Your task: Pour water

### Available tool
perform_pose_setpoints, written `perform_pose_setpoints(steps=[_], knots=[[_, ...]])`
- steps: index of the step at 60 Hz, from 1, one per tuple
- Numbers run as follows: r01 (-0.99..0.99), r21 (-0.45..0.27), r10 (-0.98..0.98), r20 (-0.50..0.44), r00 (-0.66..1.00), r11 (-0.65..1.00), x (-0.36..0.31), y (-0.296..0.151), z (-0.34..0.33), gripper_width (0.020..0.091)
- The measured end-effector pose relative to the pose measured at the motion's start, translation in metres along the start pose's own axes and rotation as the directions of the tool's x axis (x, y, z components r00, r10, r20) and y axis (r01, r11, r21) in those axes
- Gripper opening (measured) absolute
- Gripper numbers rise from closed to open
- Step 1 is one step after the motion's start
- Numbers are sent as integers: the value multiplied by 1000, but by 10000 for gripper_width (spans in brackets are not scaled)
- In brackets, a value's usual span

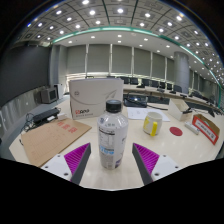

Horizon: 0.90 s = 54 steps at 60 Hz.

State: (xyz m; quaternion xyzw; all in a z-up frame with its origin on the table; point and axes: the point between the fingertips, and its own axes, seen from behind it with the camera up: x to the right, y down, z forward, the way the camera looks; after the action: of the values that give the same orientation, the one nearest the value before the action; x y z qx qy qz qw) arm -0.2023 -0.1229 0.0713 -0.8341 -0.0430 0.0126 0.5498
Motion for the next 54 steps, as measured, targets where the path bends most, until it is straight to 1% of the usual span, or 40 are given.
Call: perform_pose_setpoints(steps=[3,6,10,14,16,19,22,24,27,29,34,38,42,48,52,54], knots=[[-11,17,11,-7,1000,1000,0,-3,17,856],[-23,32,23,-6,1000,999,-1,-6,31,830],[-29,52,30,-19,999,998,3,-7,47,715],[-17,61,18,-20,1000,998,2,-7,55,580],[-15,72,17,-25,1000,997,3,-10,58,575],[-6,78,8,-26,1000,997,2,-11,59,549],[14,84,-12,-25,1000,996,1,-12,60,497],[22,82,-18,-43,999,996,4,-12,59,468],[33,70,-29,-66,997,997,9,-12,58,418],[34,56,-31,-53,998,998,3,-12,59,401],[25,43,-24,-20,1000,999,-6,-22,60,394],[6,61,-6,-3,1000,998,-8,-42,59,394],[-64,91,62,27,998,994,-9,-71,60,394],[-275,114,259,132,957,955,-12,-118,67,396],[-456,98,429,211,878,885,-4,-146,79,393],[-548,76,513,265,816,833,-2,-160,83,395]])
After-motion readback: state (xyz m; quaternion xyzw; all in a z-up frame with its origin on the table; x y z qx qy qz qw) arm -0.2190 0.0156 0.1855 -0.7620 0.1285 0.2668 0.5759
